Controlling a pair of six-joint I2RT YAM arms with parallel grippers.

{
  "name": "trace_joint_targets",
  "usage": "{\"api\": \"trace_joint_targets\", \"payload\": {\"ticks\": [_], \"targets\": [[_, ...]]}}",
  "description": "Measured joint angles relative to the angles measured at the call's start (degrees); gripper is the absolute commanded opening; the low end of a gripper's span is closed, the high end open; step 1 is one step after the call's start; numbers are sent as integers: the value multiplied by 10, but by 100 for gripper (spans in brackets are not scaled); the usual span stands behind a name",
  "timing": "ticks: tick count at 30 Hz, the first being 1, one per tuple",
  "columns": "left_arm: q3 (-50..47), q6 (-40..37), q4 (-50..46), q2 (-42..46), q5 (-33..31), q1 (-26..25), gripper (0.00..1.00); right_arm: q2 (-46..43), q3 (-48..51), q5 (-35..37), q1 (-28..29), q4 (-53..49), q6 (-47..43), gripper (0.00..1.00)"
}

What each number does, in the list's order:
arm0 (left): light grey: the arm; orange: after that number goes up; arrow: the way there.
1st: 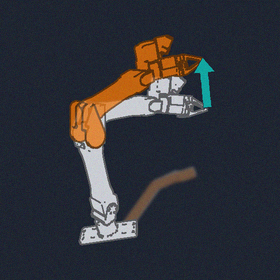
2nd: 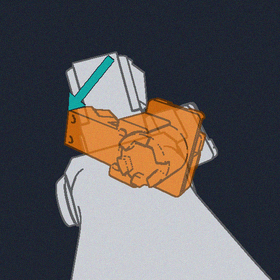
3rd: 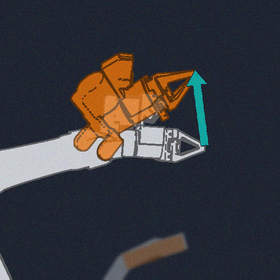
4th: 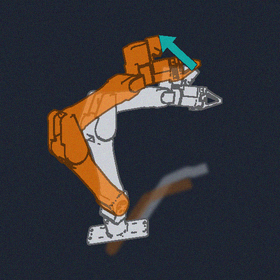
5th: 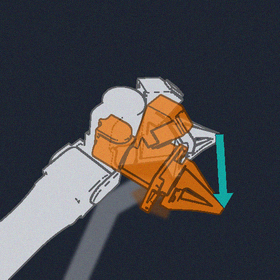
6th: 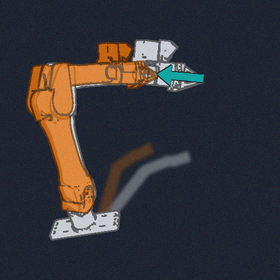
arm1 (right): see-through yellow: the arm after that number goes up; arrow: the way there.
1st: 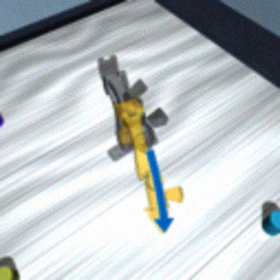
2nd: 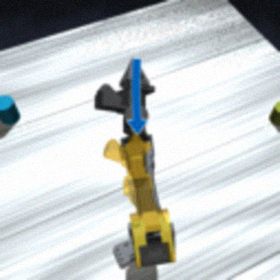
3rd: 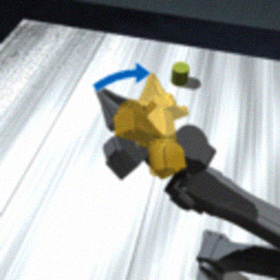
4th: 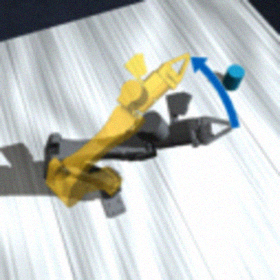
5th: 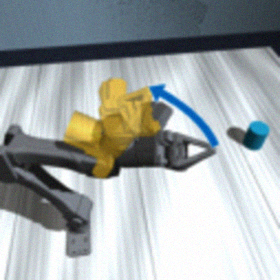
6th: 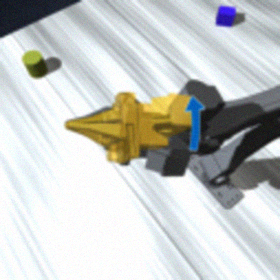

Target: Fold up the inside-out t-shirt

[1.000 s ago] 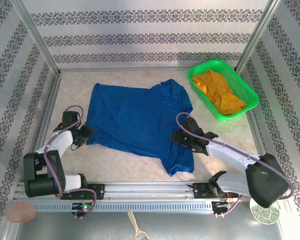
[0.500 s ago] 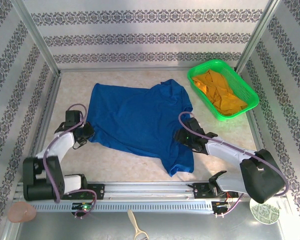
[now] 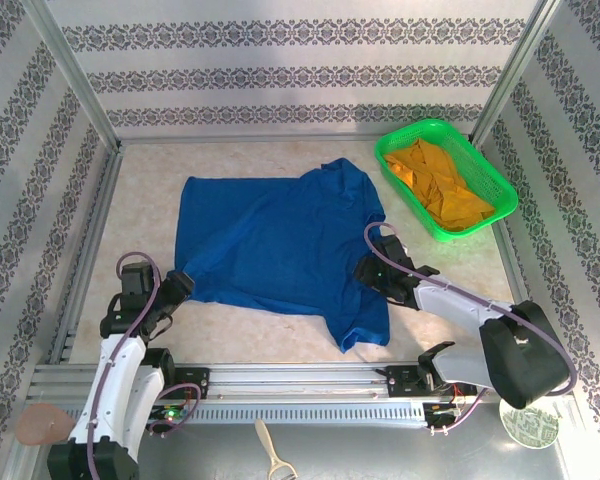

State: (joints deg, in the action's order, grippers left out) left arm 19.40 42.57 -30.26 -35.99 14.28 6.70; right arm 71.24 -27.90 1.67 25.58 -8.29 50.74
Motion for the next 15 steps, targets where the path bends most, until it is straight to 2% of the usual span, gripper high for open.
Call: {"api": "trace_joint_targets", "payload": {"ticks": [8,15], "targets": [[62,-17,26,-159,-43,0,58,-15,0,0,3,-1,-1,58],[98,-43,77,-258,-73,0,58,10,-1,0,32,0,0,64]]}}
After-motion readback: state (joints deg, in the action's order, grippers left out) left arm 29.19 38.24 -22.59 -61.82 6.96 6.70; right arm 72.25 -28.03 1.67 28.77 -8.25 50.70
